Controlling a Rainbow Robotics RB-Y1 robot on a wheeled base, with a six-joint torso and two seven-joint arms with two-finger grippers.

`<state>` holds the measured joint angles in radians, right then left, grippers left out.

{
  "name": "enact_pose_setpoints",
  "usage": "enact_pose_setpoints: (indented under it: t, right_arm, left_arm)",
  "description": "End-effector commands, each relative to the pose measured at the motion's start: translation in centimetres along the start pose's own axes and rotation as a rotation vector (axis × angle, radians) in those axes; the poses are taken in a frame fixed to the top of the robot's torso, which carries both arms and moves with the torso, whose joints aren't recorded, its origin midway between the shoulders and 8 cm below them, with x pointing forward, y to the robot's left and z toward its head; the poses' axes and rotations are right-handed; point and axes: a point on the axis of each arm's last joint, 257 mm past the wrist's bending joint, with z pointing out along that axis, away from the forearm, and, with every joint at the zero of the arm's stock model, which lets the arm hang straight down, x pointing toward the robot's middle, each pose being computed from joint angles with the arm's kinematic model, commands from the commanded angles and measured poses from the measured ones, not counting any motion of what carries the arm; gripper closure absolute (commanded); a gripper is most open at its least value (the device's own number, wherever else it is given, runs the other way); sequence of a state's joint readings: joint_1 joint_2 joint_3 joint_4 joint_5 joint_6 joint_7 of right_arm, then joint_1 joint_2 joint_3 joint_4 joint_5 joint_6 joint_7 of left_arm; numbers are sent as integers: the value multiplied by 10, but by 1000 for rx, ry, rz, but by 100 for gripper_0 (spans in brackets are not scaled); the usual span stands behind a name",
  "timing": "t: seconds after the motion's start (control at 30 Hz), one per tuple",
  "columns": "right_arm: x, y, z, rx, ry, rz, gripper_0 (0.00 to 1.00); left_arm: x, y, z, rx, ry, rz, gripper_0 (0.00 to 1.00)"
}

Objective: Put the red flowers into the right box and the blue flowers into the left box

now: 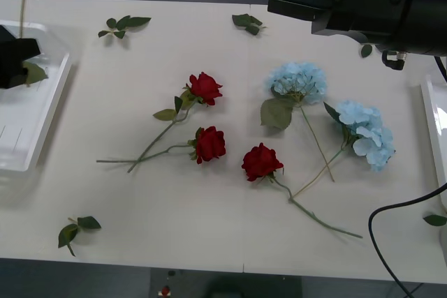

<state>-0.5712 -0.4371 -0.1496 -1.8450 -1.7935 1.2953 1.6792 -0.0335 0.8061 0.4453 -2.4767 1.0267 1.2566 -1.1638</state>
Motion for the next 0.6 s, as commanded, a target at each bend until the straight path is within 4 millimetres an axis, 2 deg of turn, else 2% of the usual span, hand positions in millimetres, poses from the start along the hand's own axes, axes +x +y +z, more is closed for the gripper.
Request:
enact_pose_setpoints:
  t: [0.03, 0.13, 0.3, 0.47, 0.6]
  right_arm:
    - [-7, 9, 3, -16, -14, 25, 0]
    - [-8, 4, -4, 4, -19, 23, 0]
    - [3, -9, -15, 64, 37, 27, 0]
    - [20, -29, -26, 169, 97, 117, 0]
    - [36, -48, -39, 309, 107, 199, 0]
  left_arm:
    - [16, 49, -21, -130, 41, -17, 100]
    - [25, 97, -37, -260, 57, -29, 100]
    - [41, 174, -59, -460, 85, -66, 100]
    - [58, 228, -74, -591, 115, -103, 100]
    - [75, 259, -76, -638, 141, -150, 100]
